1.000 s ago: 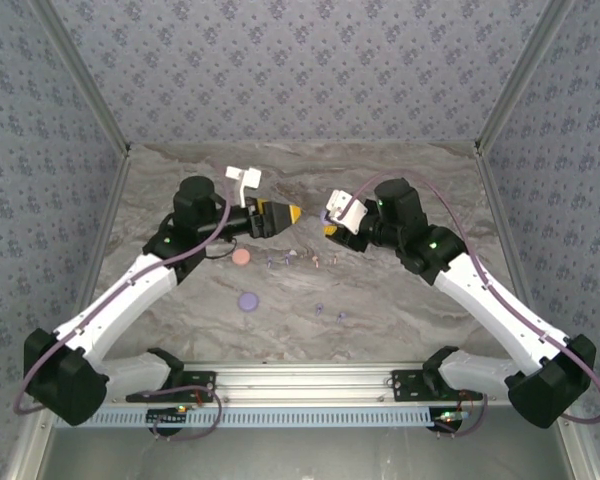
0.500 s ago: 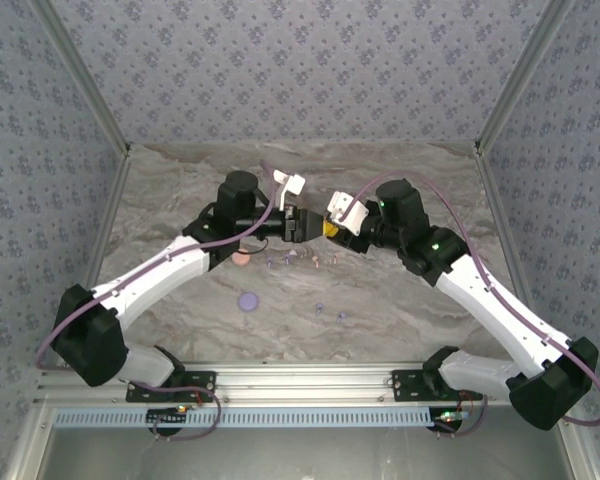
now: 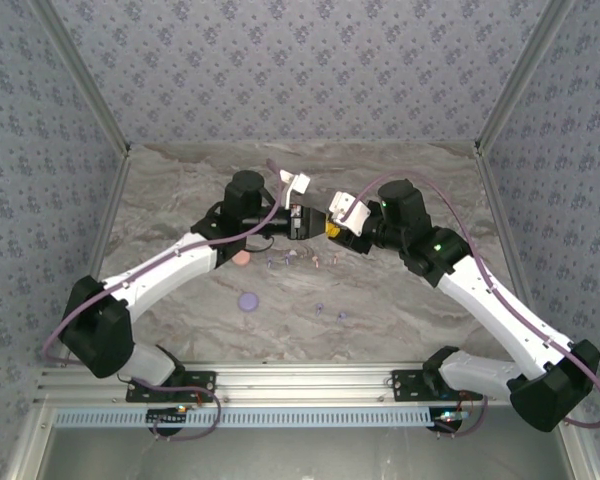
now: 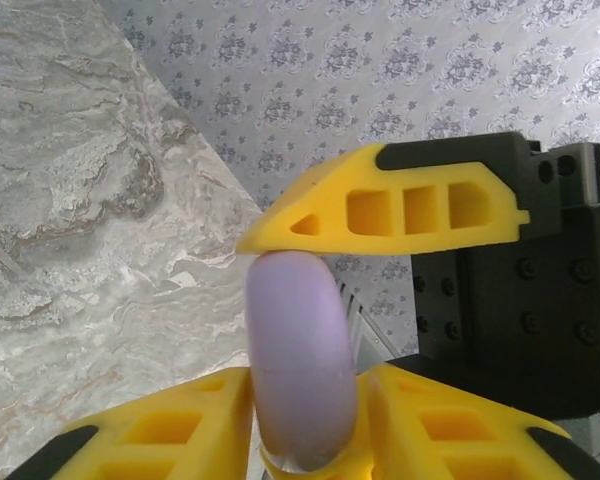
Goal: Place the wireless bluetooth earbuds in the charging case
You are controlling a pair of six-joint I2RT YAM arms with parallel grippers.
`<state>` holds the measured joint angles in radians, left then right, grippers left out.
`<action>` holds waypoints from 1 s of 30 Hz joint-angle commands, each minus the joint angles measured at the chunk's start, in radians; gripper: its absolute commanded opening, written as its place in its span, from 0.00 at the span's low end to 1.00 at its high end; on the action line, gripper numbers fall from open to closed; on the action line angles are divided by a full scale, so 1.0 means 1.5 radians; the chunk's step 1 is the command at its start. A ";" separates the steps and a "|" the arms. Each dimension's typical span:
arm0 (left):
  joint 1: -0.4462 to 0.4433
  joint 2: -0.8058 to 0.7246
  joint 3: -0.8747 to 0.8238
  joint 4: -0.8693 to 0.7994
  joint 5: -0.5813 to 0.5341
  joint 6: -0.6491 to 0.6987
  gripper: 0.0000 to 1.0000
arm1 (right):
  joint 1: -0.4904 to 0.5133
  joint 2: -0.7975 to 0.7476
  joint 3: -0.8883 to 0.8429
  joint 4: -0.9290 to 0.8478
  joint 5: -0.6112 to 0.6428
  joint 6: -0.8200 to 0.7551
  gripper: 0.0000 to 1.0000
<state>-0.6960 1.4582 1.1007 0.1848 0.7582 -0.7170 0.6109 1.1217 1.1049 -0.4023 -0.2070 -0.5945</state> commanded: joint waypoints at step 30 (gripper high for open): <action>-0.023 -0.119 -0.145 0.206 -0.123 0.289 0.05 | -0.202 -0.059 -0.040 0.081 -0.373 0.280 1.00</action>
<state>-0.7170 1.3151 0.8906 0.4236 0.5632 -0.3668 0.2886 1.0126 1.0069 -0.3172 -0.7090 -0.2169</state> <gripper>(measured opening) 0.183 0.998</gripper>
